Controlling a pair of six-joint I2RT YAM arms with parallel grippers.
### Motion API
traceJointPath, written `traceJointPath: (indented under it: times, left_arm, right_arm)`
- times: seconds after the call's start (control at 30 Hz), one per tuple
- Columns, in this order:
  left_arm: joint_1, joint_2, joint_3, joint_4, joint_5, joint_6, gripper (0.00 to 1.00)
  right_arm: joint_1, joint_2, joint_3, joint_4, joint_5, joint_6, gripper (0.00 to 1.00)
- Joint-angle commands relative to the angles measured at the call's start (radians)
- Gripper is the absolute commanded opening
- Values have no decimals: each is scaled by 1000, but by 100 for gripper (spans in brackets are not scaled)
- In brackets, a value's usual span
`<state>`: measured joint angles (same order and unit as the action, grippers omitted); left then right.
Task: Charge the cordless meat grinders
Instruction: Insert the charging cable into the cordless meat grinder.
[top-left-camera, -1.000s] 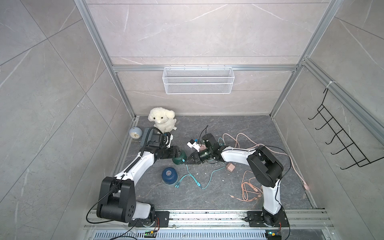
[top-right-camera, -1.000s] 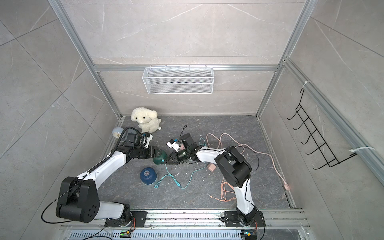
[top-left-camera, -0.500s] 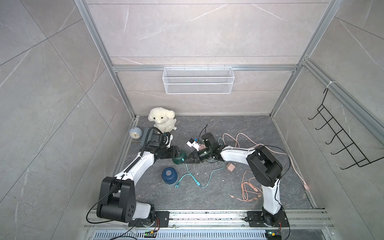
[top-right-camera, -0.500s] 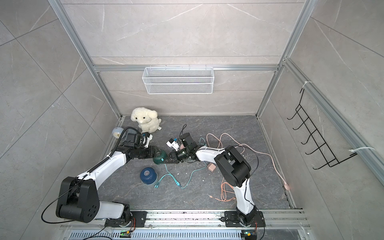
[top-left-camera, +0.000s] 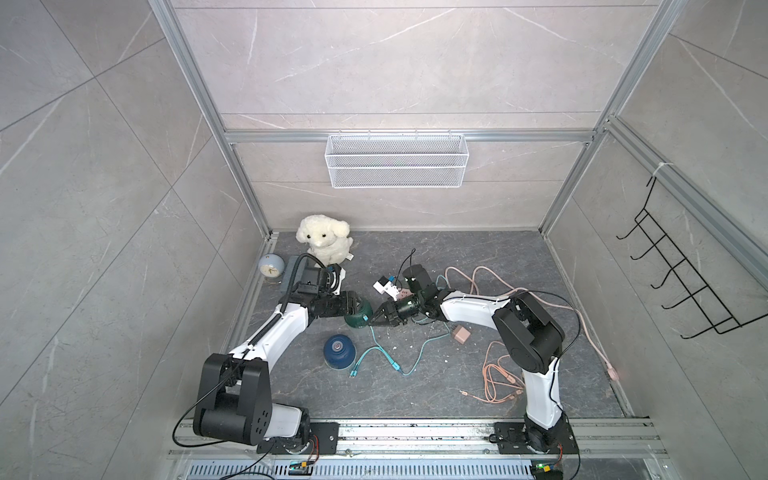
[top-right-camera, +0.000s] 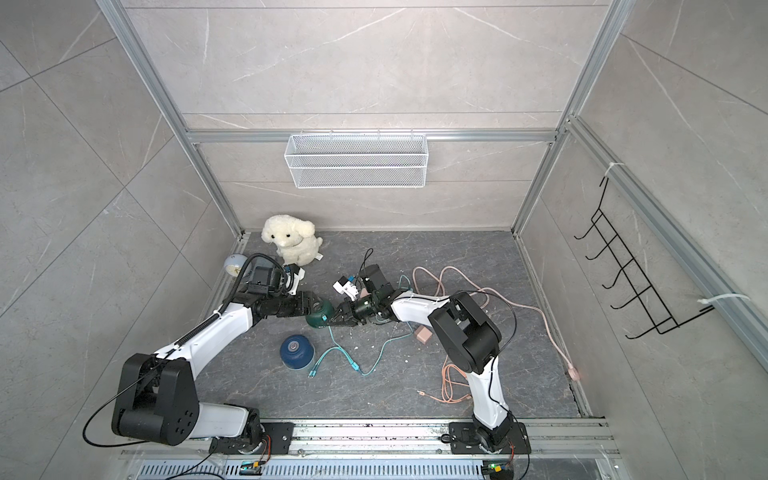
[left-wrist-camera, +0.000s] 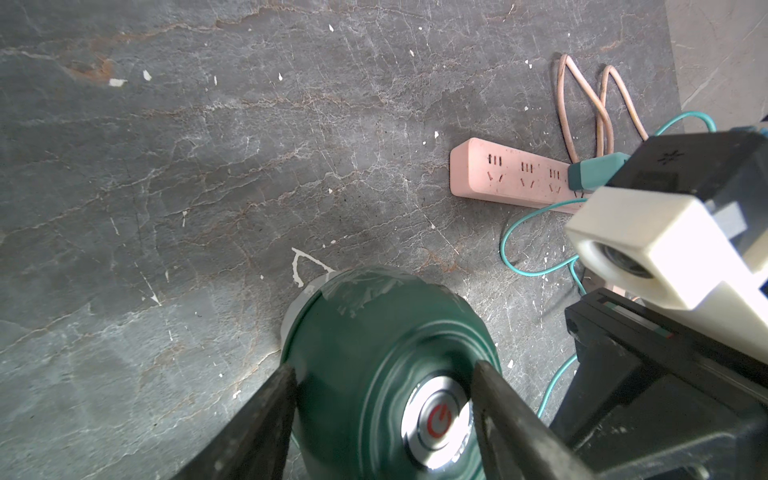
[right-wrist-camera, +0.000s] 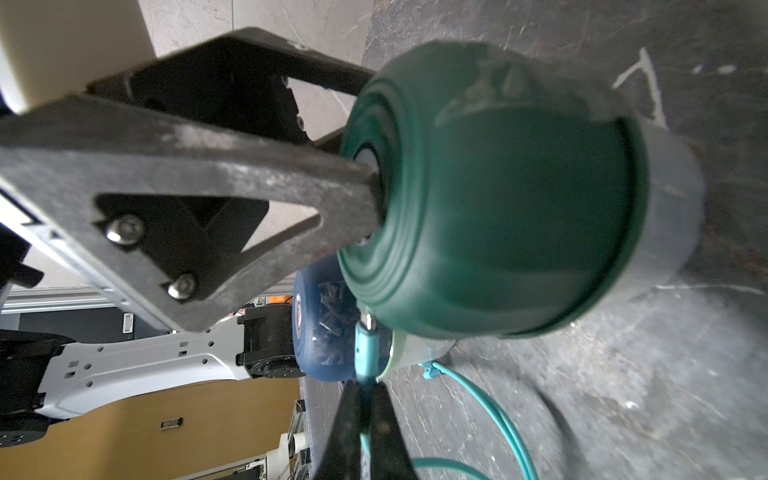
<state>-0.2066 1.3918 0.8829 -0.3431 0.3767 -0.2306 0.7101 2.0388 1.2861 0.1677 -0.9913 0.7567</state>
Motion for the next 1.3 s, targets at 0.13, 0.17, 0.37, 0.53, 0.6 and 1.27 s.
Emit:
traceJointPath:
  times: [0.13, 0.17, 0.37, 0.53, 0.6, 1.27]
  left_arm:
    - [-35, -13, -21, -40, 97, 45, 68]
    - [-39, -10, -20, -40, 100, 48, 68]
    - [-53, -4, -21, -50, 93, 58, 67]
    - [-52, -15, -3, -80, 47, 60, 70]
    - [-52, -23, 5, -85, 20, 55, 72]
    - [-51, 118, 158, -101, -89, 27, 91]
  right_arm:
    - [-15, 35, 83, -56, 12, -39, 0]
    - [-15, 37, 89, -70, 14, -49, 0]
    - [-13, 52, 88, -65, 26, -54, 0]
    - [-13, 41, 97, -109, 32, -91, 0]
    - [-14, 36, 99, -128, 34, -106, 0]
    - [-15, 37, 76, -117, 24, -126, 0]
